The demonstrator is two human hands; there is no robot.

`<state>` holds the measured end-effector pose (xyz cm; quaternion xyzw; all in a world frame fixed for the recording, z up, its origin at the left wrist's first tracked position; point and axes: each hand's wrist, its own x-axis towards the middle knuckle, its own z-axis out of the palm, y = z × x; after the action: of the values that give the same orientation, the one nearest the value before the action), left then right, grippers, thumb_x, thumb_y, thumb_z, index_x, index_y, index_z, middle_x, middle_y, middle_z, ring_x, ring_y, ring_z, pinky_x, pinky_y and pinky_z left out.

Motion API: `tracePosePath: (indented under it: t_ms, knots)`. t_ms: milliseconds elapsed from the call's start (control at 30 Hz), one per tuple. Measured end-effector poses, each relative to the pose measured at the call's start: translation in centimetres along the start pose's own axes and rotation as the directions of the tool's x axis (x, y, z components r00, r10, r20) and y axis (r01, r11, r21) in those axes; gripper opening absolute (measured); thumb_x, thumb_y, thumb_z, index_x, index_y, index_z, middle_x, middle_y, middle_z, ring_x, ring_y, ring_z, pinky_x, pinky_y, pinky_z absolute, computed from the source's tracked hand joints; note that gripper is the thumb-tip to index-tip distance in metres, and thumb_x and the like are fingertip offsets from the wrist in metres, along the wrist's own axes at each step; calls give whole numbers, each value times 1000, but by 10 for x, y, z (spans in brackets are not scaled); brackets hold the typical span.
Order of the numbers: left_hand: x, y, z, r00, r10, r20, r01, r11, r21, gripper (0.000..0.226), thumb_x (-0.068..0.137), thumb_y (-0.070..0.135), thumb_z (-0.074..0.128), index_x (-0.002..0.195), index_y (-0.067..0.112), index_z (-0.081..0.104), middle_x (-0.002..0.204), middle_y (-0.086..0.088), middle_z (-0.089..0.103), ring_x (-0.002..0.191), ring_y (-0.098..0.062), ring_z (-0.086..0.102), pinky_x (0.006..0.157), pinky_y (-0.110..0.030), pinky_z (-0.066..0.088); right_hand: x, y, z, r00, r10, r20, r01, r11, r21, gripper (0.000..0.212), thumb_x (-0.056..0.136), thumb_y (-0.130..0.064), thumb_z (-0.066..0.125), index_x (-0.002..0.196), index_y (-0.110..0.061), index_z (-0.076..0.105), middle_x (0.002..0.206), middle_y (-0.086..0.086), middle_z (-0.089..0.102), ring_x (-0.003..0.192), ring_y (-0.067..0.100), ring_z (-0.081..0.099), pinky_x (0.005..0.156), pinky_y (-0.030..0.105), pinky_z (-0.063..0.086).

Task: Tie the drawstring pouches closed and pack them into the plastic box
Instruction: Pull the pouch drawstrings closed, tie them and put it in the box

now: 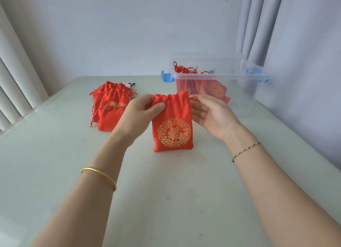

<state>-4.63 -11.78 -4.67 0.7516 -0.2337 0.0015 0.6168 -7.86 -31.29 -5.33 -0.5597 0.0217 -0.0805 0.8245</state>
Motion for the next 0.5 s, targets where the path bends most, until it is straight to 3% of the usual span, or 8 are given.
tracePosePath:
  t_ms: [100,200,333,500]
  knots:
    - [-1,3,-3,1000,14,-4,-14,998,62,16,90,20,60,89,5,63,87,-15,62,78,-22,55,83,-51,49,-2,-5,-5,999,-43,10,44,981,-187,19,93,-1,46,88,-8,63,72,5,71,63,15,66,59,23,54]
    - [-1,5,-7,999,40,-23,-34,975,220,24,91,19,58,79,-1,55,72,-9,45,66,-17,41,61,-32,37,-6,-11,-8,996,-88,33,94,937,-337,18,94,0,46,89,-8,62,73,6,72,61,12,67,59,21,54]
    - [0,8,-16,999,36,-30,-25,955,295,26,90,22,59,67,14,51,62,-2,41,55,-13,36,44,-14,31,-8,-18,-10,989,-144,46,149,871,-469,18,94,1,45,92,-10,59,81,10,69,62,12,67,65,23,55]
    - [0,9,-21,999,20,-50,-6,966,257,11,90,16,58,80,14,62,66,1,54,57,-6,50,48,-4,38,-10,-25,-8,977,-206,56,199,785,-586,17,94,1,44,90,-7,58,80,10,68,59,9,67,63,22,55]
